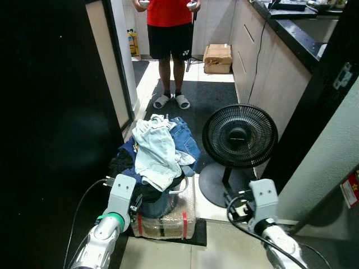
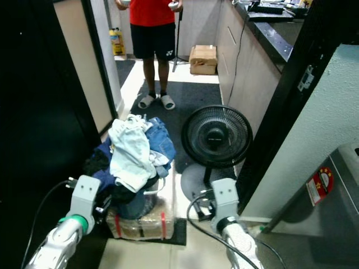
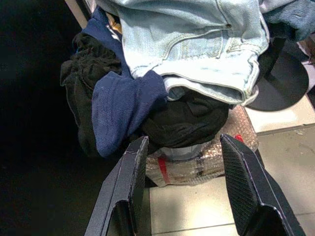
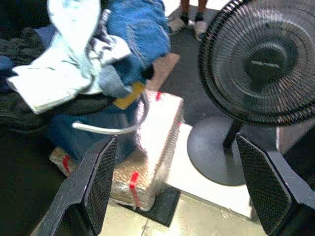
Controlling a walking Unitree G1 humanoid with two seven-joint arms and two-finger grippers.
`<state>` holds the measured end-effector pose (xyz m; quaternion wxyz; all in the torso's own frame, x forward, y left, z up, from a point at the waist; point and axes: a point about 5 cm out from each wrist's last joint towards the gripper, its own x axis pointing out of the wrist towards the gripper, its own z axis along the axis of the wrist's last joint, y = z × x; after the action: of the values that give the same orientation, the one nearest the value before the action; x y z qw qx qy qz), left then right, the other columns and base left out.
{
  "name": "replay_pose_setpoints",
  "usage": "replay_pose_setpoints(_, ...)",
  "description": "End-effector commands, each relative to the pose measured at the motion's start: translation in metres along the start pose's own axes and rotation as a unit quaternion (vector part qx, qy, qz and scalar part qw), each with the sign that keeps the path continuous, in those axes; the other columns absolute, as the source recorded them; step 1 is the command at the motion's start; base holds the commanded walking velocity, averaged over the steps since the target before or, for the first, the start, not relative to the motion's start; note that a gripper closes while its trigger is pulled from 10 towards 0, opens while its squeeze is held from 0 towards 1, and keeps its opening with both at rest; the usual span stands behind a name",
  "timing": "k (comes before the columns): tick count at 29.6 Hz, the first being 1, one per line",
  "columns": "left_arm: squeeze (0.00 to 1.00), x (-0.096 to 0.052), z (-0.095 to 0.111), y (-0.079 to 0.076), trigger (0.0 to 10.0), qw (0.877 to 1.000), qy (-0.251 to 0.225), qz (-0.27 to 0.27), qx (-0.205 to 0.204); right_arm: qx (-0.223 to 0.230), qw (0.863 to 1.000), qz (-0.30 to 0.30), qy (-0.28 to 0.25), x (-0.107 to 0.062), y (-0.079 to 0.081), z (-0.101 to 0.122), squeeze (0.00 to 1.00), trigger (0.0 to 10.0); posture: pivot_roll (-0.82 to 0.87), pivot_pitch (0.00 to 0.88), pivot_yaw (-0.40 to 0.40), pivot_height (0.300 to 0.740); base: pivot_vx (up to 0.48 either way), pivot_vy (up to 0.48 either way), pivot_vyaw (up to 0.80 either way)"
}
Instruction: Clothes washing
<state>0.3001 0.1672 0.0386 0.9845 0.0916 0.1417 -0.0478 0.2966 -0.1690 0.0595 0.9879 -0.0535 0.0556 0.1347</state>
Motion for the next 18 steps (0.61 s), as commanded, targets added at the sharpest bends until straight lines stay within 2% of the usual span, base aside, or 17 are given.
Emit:
replay_pose_setpoints(1,0.0,-0.005,-0.009,0.005,10.0,1.0,0.005,0.019,0.006,0.002,1.0,0.029,0.004,0.007,0.016,-0.002,0.0,10.0,-0.03,0.051,0.021,0.74,0.0,0.0,0.0)
replay_pose_setpoints(2,0.0,-0.005,-0.01,0.006,10.0,1.0,0.003,0.026,0.006,0.004,0.999,0.037,0.002,0.01,0.021,-0.001,0.0,10.0,-0.03,0.05,0.018,0.74,0.0,0.0,0.0)
replay_pose_setpoints(4,0.0,-0.005,-0.01,0.006,10.0,1.0,0.003,0.026,0.006,0.004,0.999,0.037,0.002,0.01,0.021,-0.001,0.0,10.0,-0.03,0.05,0.018,0.74,0.0,0.0,0.0)
replay_pose_setpoints(6,0.0,-0.008,-0.012,0.008,10.0,0.999,-0.008,0.041,0.006,0.005,0.998,0.055,-0.002,0.017,0.03,0.001,0.0,10.0,0.01,0.048,-0.007,0.74,0.0,0.0,0.0)
replay_pose_setpoints(9,0.0,-0.01,-0.012,0.01,10.0,0.998,-0.015,0.055,0.002,0.005,0.998,0.066,-0.003,0.019,0.034,0.003,0.0,10.0,0.02,0.048,-0.016,0.74,0.0,0.0,0.0)
replay_pose_setpoints(18,0.0,-0.011,-0.014,0.01,10.0,0.998,-0.018,0.061,0.0,0.007,0.998,0.07,-0.006,0.019,0.033,0.003,0.0,10.0,0.01,0.051,-0.011,0.74,0.0,0.0,0.0)
